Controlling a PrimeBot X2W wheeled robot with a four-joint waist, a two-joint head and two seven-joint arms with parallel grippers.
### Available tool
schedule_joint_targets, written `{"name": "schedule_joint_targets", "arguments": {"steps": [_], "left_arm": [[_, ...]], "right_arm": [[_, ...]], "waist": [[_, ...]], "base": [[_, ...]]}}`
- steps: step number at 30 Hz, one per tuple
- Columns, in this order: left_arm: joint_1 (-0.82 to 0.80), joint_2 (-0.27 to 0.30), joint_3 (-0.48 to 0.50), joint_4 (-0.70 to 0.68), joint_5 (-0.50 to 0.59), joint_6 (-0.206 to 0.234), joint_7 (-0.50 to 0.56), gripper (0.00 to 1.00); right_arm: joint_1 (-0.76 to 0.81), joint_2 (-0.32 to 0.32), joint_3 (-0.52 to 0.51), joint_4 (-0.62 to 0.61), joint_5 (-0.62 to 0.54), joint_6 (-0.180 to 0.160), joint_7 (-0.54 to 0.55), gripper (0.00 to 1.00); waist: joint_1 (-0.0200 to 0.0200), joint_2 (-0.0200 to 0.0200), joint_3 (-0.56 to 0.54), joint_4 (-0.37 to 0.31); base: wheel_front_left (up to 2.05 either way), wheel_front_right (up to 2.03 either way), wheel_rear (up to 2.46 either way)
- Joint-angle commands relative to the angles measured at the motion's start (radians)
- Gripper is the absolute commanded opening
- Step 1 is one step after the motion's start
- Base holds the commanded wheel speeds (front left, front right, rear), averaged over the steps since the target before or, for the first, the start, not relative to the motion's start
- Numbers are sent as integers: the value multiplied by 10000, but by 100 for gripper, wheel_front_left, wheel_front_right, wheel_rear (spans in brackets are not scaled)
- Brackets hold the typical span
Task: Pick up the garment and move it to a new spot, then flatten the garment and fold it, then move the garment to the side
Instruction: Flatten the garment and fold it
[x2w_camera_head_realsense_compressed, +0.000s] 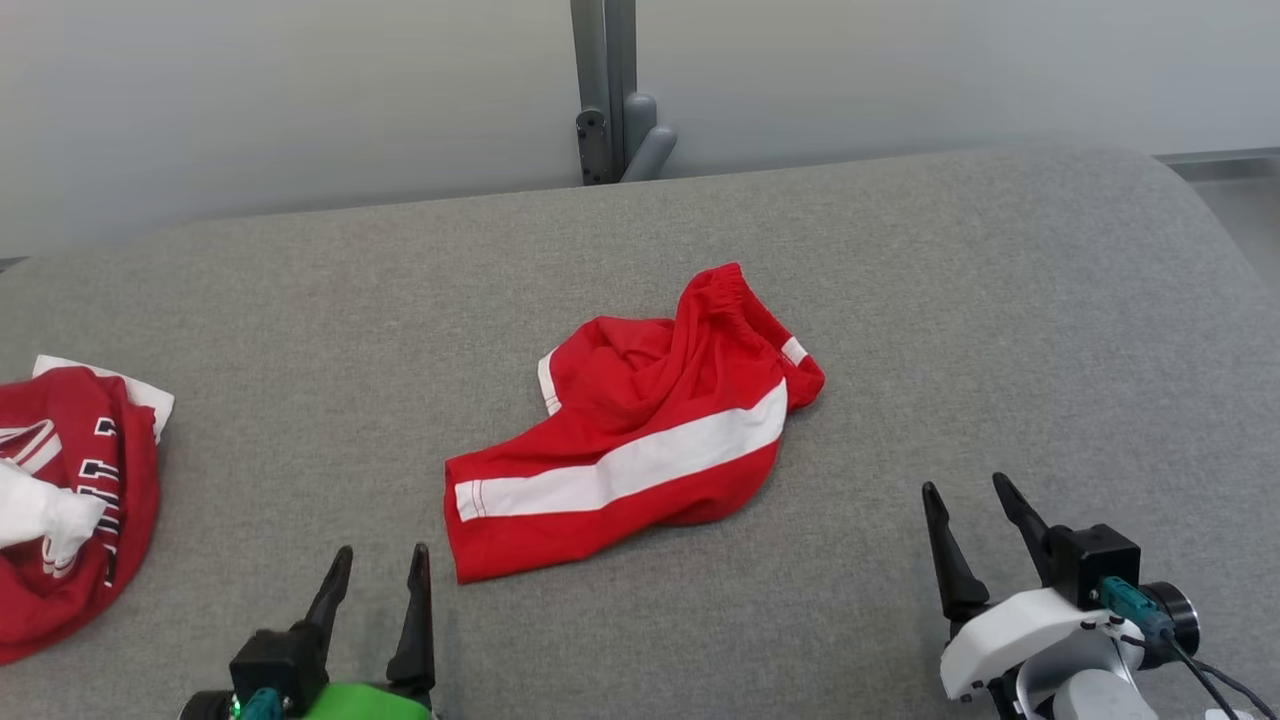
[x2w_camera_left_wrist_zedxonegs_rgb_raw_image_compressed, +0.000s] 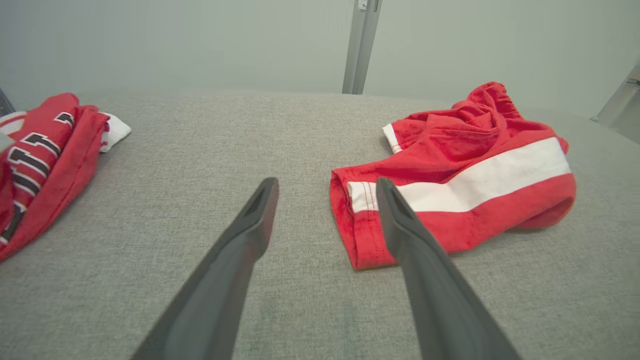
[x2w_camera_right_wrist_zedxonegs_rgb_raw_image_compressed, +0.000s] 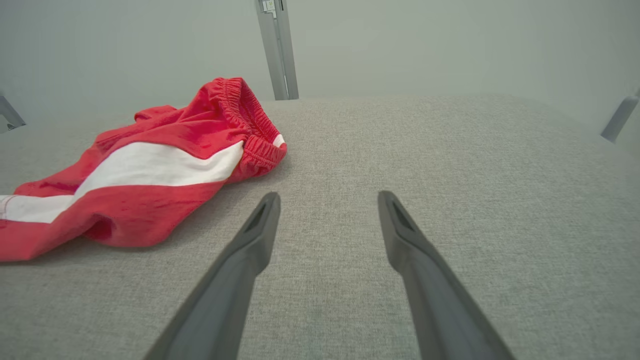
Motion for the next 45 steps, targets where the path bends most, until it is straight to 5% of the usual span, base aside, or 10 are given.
{"name": "schedule_joint_targets", "arguments": {"steps": [1, 14, 27, 28, 29, 30, 31, 32, 37, 45], "left_arm": [[-359, 28, -121, 142, -198, -79, -7, 100], [-2371, 39, -1296, 2025, -1599, -241, -5, 100], [-2664, 81, -988, 2535, -1570, -245, -5, 100], [-2690, 79, -976, 2509, -1552, -245, -5, 89], [-2690, 79, -976, 2509, -1552, -245, -5, 89], [-2714, 71, -984, 2465, -1521, -245, -5, 34], [-2714, 71, -984, 2465, -1521, -245, -5, 34], [-2719, 66, -1045, 2488, -1537, -245, -5, 0], [-2784, 71, -825, 2040, -1580, -245, -5, 0], [-2447, 39, 1263, 1654, -850, -148, -5, 0]], "right_arm": [[-209, -8, 32, -58, -78, -14, -28, 100], [-999, -121, 516, -157, -59, -12, -28, 100], [-1050, -104, 409, -190, -124, -14, -28, 100], [-1066, -107, 405, -192, -113, -14, -28, 100], [-1066, -107, 405, -192, -113, -14, -28, 100], [-1094, -102, 409, -206, -121, -12, -28, 100], [-1094, -102, 409, -206, -121, -12, -28, 100], [-1101, -94, 411, -211, -129, -14, -28, 100], [-1127, -125, 342, -144, -129, -14, -28, 100], [-1092, -106, 272, -25, -138, -14, -28, 100]], "waist": [[0, 25, 312, 11], [0, 25, 1550, -383], [0, 25, 1785, -625], [0, 25, 1800, -629], [0, 25, 1800, -629], [0, 25, 1827, -635], [0, 25, 1827, -635], [0, 25, 1843, -637], [0, 25, 1876, -578], [0, 25, 1884, -460]], "base": [[0, 0, 0], [0, 0, 0], [0, 0, 0], [0, 0, 0], [0, 0, 0], [0, 0, 0], [0, 0, 0], [0, 0, 0], [0, 0, 0], [0, 0, 0]]}}
